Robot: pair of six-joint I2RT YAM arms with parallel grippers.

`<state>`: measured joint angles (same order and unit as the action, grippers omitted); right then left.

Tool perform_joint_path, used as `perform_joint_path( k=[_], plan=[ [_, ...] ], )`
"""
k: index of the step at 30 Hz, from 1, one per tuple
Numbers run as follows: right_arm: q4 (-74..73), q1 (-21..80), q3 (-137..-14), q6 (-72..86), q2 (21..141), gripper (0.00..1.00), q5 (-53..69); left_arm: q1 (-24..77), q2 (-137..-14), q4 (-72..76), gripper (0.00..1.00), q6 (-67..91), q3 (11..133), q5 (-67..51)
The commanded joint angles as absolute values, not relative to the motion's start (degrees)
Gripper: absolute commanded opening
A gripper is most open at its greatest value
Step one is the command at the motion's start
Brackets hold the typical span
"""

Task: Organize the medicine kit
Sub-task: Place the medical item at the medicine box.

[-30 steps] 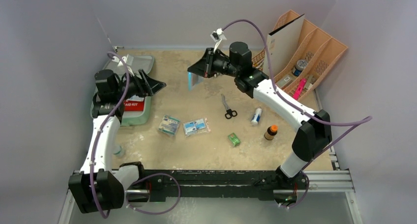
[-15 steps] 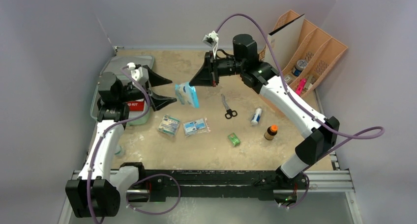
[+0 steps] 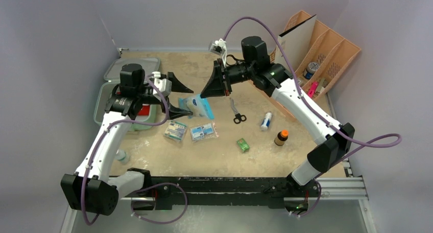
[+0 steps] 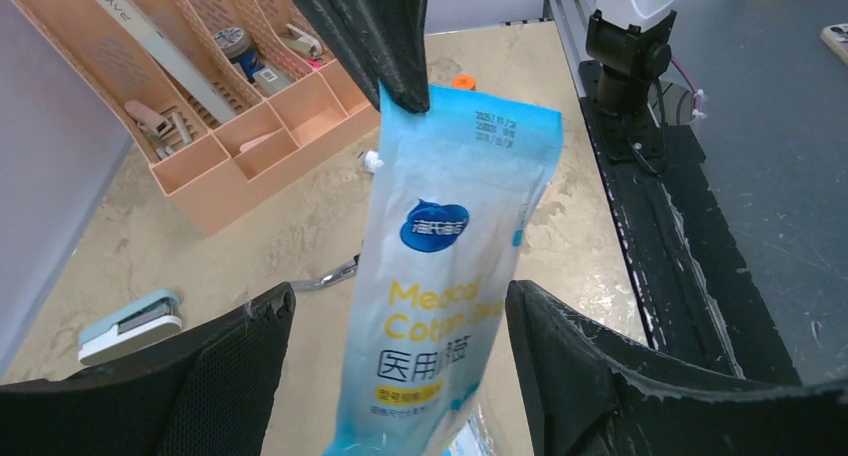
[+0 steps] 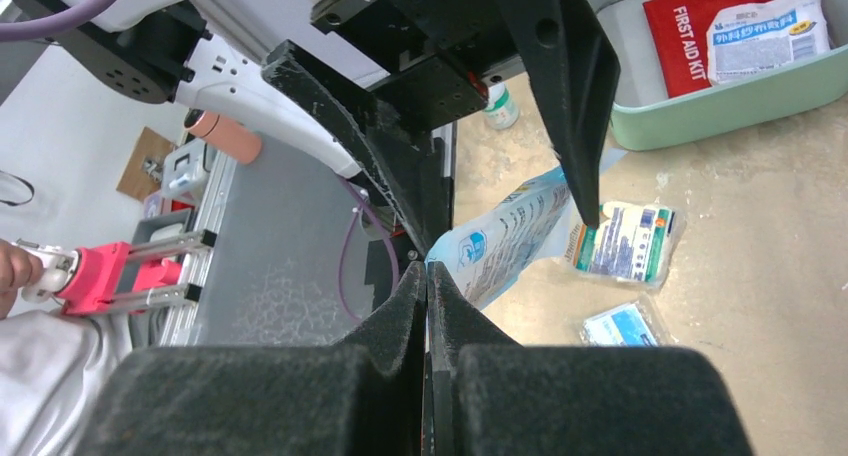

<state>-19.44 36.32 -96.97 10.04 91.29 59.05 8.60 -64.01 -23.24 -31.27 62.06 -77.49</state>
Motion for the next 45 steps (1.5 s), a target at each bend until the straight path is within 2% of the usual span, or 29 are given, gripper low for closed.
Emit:
perform_joint_path(
  k=[1, 4, 5, 7, 8, 13, 17, 20, 21, 24, 27, 32, 36, 39, 45],
  plan=[
    [-19.5, 36.3, -99.5, 8.5, 91.0, 0.00, 62.8, 9.6, -66.5, -31.7, 0.75, -41.4, 66.7, -77.0],
    [-17.8, 36.3, -98.8, 9.5, 91.0, 0.00, 63.1, 10.6, -68.0, -34.1, 0.70, -43.1, 68.0, -75.5],
    [-17.2, 36.3, -98.6, 9.8, 91.0, 0.00, 63.2, 10.8, -68.4, -34.1, 0.62, -42.8, 68.4, -75.0],
    [-16.6, 36.3, -98.5, 10.2, 91.2, 0.00, 63.2, 11.1, -68.9, -33.5, 0.34, -41.4, 68.9, -73.8],
    [-16.5, 36.3, -98.5, 10.5, 91.3, 0.00, 63.2, 11.1, -68.9, -32.5, 0.25, -40.2, 68.7, -72.6],
    [-15.6, 36.2, -98.1, 12.2, 91.6, 0.00, 63.3, 11.1, -68.1, -29.6, 0.15, -34.9, 68.0, -69.1],
    [-14.1, 36.0, -97.9, 15.0, 91.5, 0.02, 58.8, 11.0, -67.5, -27.4, 0.02, -29.0, 67.2, -68.2],
    [-8.6, 34.9, -95.4, 21.1, 89.1, 0.24, 53.3, 11.0, -66.0, -22.5, 0.00, -20.8, 64.9, -65.7],
    [-4.7, 34.4, -93.1, 24.2, 87.5, 0.39, 51.3, 11.0, -65.2, -20.9, 0.00, -18.6, 64.1, -64.2],
    [7.2, 32.7, -86.1, 31.4, 82.1, 0.67, 46.4, 11.0, -62.8, -17.4, 0.00, -11.3, 62.5, -56.9],
    [10.5, 32.3, -82.4, 32.6, 77.8, 0.97, 41.1, 10.8, -61.3, -15.5, 0.00, -2.9, 62.4, -47.5],
    [9.5, 32.2, -79.6, 31.8, 73.5, 0.99, 33.4, 6.9, -61.3, -14.6, 0.00, 9.7, 64.1, -38.8],
    [8.9, 32.2, -77.5, 31.5, 72.0, 0.99, 30.9, -3.0, -64.0, -18.9, 0.00, 14.3, 66.7, -39.5],
    [9.4, 32.2, -76.7, 32.4, 72.4, 0.99, 31.9, -9.0, -67.6, -25.1, 0.00, 16.4, 69.8, -34.7],
    [9.2, 32.2, -76.3, 33.1, 73.1, 0.99, 33.1, -16.6, -64.9, -12.9, 0.00, 36.3, 59.3, -21.5]
  ],
)
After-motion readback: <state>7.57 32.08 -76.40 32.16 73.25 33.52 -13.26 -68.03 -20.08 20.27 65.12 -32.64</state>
